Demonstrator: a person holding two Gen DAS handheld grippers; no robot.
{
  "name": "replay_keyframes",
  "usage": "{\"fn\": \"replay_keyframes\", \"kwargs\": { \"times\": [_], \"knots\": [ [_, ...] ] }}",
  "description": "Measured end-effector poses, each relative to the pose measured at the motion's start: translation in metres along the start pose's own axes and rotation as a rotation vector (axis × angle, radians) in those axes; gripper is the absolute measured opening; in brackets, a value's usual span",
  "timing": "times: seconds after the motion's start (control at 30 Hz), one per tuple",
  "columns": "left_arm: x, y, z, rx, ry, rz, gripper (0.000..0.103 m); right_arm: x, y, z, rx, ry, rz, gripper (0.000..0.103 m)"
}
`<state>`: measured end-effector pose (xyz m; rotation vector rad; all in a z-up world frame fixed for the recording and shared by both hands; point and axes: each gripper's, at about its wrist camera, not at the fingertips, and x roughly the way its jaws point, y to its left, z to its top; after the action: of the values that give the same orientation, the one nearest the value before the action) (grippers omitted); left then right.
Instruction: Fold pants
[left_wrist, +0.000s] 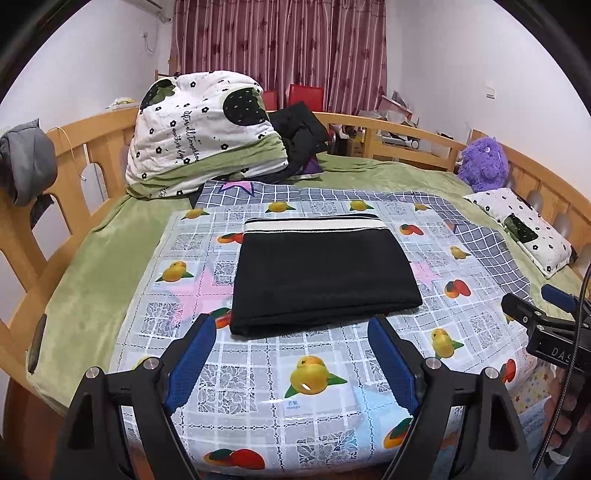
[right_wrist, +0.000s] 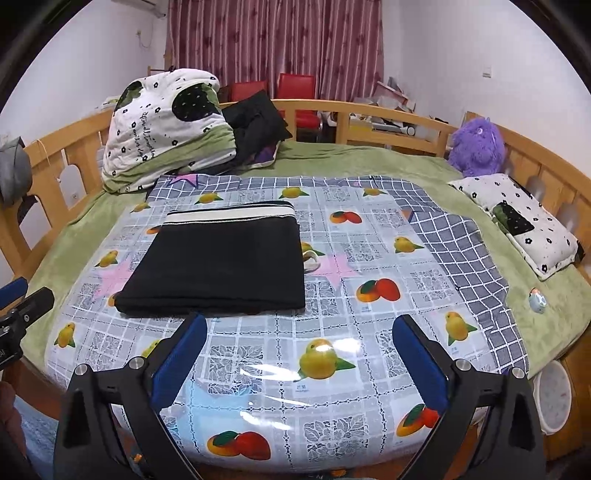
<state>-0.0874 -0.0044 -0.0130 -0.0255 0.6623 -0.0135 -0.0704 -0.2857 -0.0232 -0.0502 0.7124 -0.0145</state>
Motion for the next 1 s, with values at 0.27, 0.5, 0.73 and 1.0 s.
{"fn": "replay_keyframes", "kwargs": {
  "times": [0.27, 0.5, 0.73, 1.0],
  "knots": [
    [0.0033, -0.0024, -0.0012, -0.004, 0.020, -0.003, 0.084, -0.0014, -0.0014, 0.0003, 0.001, -0.005, -0.011, 0.099],
    [0.0039, -0.0033, -0.0016, -0.007, 0.021, -0.003, 0.084, -0.0010, -0.0016, 0.0014, -0.001, -0.005, -0.015, 0.099],
    [0.0052, -0.0063, -0.0023, -0.001, 0.018, -0.001, 0.084, -0.0024, 0.0002, 0.0014, -0.012, -0.012, -0.021, 0.099],
    [0.0055, -0.0062, -0.0026, -0.002, 0.017, 0.000, 0.084, -0.0023, 0.0008, 0.0016, -0.012, -0.013, -0.023, 0.099]
  ]
}}
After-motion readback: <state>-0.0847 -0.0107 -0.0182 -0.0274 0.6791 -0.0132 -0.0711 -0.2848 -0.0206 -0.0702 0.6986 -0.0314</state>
